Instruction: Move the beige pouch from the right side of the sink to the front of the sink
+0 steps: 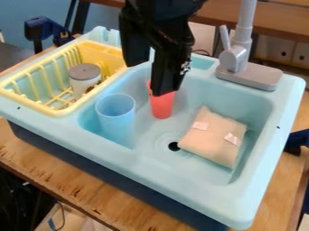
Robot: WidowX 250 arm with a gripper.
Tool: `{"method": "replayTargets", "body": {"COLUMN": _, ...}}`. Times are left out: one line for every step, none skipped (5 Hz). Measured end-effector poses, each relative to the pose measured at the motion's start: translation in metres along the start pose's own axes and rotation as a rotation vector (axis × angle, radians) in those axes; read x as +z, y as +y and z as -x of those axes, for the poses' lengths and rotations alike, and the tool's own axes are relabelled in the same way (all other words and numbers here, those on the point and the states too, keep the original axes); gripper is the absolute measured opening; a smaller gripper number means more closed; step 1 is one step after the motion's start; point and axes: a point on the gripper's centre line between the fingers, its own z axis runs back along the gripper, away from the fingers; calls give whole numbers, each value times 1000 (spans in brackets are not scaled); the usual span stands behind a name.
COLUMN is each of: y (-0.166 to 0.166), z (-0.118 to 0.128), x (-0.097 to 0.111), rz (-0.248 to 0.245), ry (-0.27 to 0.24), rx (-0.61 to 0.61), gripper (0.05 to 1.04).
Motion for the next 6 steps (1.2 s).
{"method": "replayTargets", "body": {"y": -2, "z": -1, "x": -6, "rz": 11, "ry": 17, "rx": -1, "gripper": 1004}}
{"method": "replayTargets", "body": {"y": -12, "z": -21, "x": -16, "rz": 69, "ry": -45, "rx": 93, "gripper": 1004}}
{"method": "replayTargets", "body": {"y": -21, "z": -40, "x": -29, "rz": 119, "ry": -105, "rx": 176, "gripper": 1004}}
{"method": "replayTargets", "body": {"y": -27, "z": -56, "x": -47, "rz": 158, "ry": -134, "rx": 195, "gripper": 1004}}
{"method": "replayTargets", "body": {"y": -28, "z": -63, "x": -76, "rz": 161, "ry": -78, "rx": 177, "gripper": 1004}}
{"method": "replayTargets", "body": {"y": -18, "z": -78, "x": -79, "rz": 169, "ry": -109, "rx": 182, "gripper": 1004}}
